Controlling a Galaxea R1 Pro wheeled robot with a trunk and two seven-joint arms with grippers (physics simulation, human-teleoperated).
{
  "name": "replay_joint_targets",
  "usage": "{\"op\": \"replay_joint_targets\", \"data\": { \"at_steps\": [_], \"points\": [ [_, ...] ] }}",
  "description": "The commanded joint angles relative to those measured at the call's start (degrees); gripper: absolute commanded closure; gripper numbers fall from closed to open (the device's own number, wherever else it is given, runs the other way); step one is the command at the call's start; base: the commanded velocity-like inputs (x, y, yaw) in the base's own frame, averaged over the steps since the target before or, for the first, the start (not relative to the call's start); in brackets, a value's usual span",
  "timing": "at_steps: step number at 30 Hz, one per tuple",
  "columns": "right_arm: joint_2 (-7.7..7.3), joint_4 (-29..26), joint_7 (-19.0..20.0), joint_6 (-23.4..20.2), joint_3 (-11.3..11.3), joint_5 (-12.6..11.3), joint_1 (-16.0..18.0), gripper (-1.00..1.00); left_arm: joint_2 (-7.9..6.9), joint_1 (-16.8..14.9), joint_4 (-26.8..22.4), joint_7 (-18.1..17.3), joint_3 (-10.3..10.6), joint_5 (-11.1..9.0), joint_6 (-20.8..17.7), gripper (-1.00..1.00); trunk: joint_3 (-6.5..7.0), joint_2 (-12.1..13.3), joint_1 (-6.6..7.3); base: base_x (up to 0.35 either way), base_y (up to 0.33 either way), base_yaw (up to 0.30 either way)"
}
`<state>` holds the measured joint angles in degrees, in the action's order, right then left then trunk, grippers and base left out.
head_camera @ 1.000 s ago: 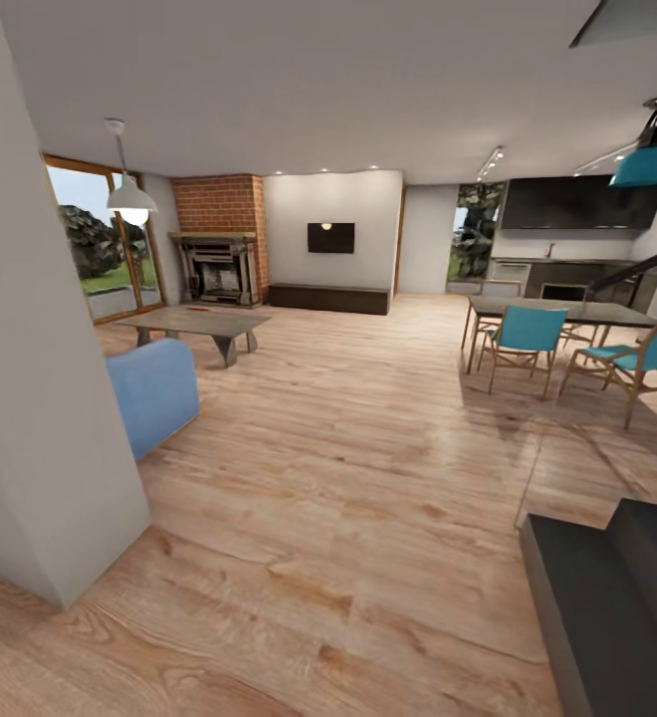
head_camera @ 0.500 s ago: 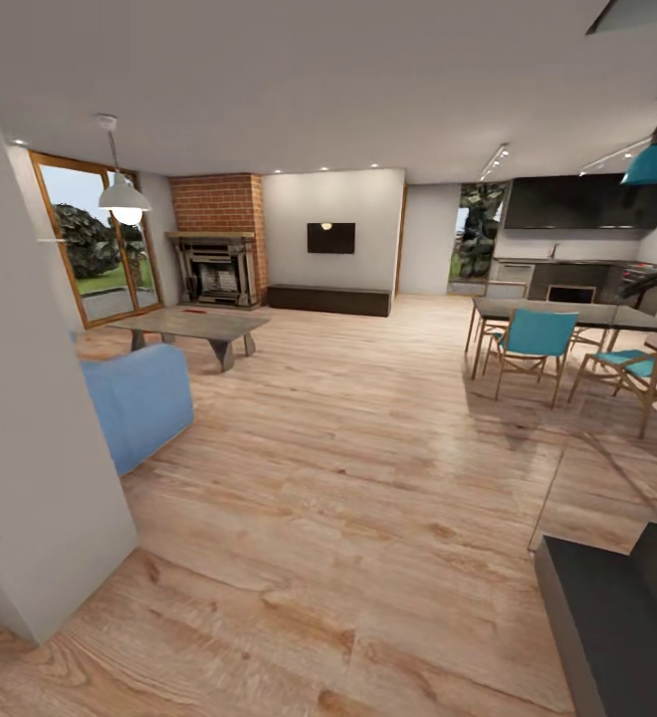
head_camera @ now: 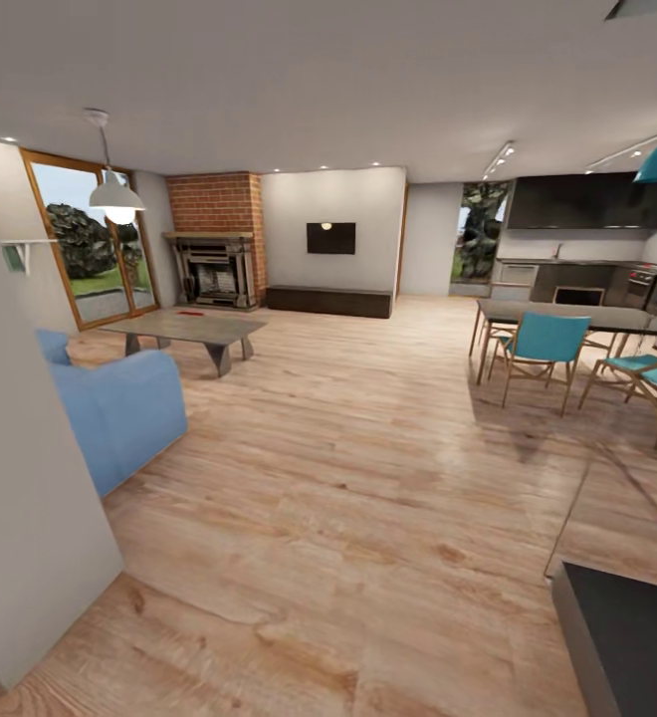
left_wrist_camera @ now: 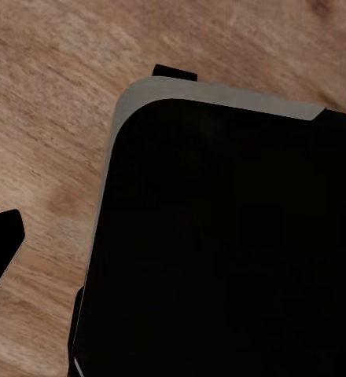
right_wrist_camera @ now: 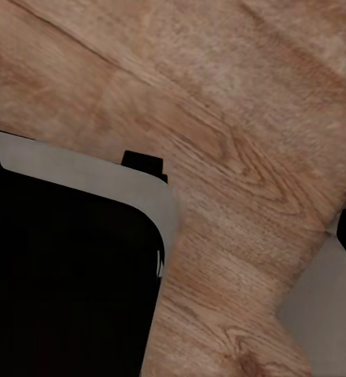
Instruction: Move the two storage containers from the living room to the garage. In the garage, place one container on the floor and stack the other container on top of it (either order is fine).
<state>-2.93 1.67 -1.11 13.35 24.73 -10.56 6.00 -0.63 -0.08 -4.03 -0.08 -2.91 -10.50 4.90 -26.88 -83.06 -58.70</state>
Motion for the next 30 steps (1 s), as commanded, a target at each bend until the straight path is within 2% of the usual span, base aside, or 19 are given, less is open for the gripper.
{"op": "replay_joint_targets", "data": {
  "at_steps": [1, 30],
  "points": [
    [0.03, 0.2, 0.0, 0.3, 0.5, -0.5, 0.1, -1.00, 0.01, 0.0, 0.0, 0.0, -0.3, -0.1, 0.1, -1.00, -0.05, 0.0, -0.03, 0.322, 0.000, 0.000],
    [-0.06, 0.2, -0.1, 0.4, 0.6, -0.5, 0.1, -1.00, -0.01, 0.0, 0.0, 0.0, -0.3, -0.1, 0.0, -1.00, -0.05, 0.0, -0.03, 0.322, 0.000, 0.000]
  ]
}}
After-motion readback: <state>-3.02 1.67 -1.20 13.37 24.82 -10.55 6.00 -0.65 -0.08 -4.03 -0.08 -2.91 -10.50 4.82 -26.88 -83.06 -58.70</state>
